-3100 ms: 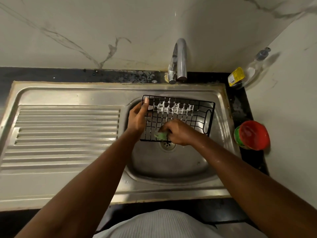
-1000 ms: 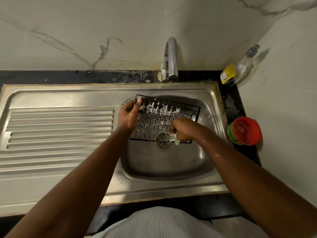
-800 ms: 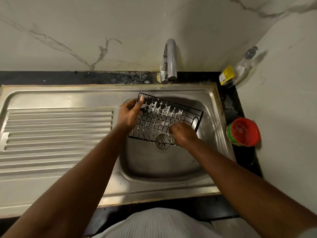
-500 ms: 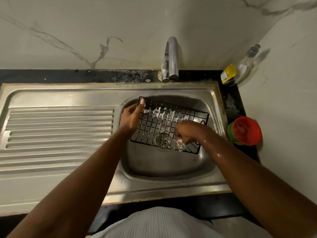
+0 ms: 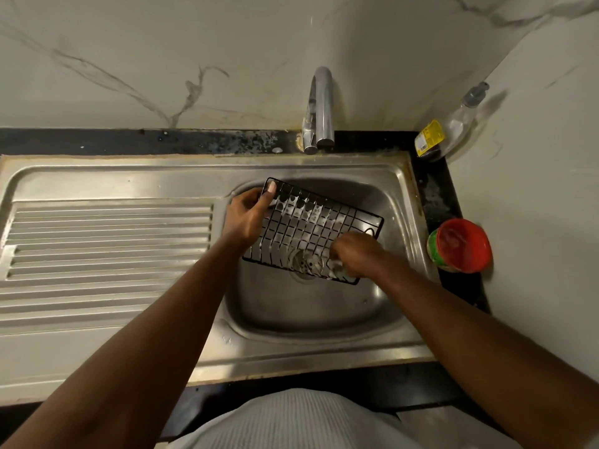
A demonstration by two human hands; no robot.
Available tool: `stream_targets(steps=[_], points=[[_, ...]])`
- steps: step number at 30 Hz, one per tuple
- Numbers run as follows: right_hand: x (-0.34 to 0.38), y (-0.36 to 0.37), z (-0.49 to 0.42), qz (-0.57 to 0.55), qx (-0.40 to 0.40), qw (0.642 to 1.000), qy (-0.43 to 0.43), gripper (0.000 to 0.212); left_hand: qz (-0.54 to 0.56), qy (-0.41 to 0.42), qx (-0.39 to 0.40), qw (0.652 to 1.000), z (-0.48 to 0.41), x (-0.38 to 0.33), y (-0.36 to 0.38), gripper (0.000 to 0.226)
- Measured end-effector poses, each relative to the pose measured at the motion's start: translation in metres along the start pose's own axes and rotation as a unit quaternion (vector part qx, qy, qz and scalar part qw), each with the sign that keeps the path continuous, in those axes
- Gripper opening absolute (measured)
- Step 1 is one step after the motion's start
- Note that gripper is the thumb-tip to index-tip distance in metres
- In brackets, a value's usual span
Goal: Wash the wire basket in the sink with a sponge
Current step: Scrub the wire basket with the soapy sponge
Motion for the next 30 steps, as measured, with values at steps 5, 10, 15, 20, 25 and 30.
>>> stream_targets(steps=[5, 10, 15, 20, 25, 30], points=[[0.001, 0.005, -0.004, 0.017, 0.094, 0.994, -0.051, 0.025, -0.042, -0.011, 0.001, 0.999, -0.004, -0.002, -0.005, 0.059], [-0.005, -0.01, -0.002, -0.052, 0.177, 0.981, -0.051, 0.017, -0.055, -0.026, -0.002, 0.998, -0.006, -0.01, -0.004, 0.051], [0.009, 0.013, 0.003, 0.076, 0.07, 0.992, -0.068, 0.074, -0.053, -0.075, 0.007, 0.996, -0.013, -0.021, -0.014, 0.056], [0.026, 0.038, 0.005, 0.042, -0.043, 0.992, -0.107, 0.052, -0.006, -0.107, 0.057, 0.993, -0.012, -0.024, -0.017, 0.047], [0.041, 0.055, 0.007, -0.075, -0.077, 0.988, -0.109, 0.034, 0.034, -0.108, 0.129, 0.985, -0.003, -0.028, -0.023, 0.045], [0.062, 0.06, -0.002, -0.234, -0.116, 0.964, -0.046, 0.026, 0.094, -0.071, -0.016, 0.993, 0.016, -0.023, -0.009, 0.054]])
Point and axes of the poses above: each hand's wrist, its own z-axis away from the middle knuckle, its own y-axis out of the palm, x = y × z, the point moved 2 cm from there along -z, towards the middle knuckle, and after that the axes turned 14 degrees about x, right-handed, at the moved point
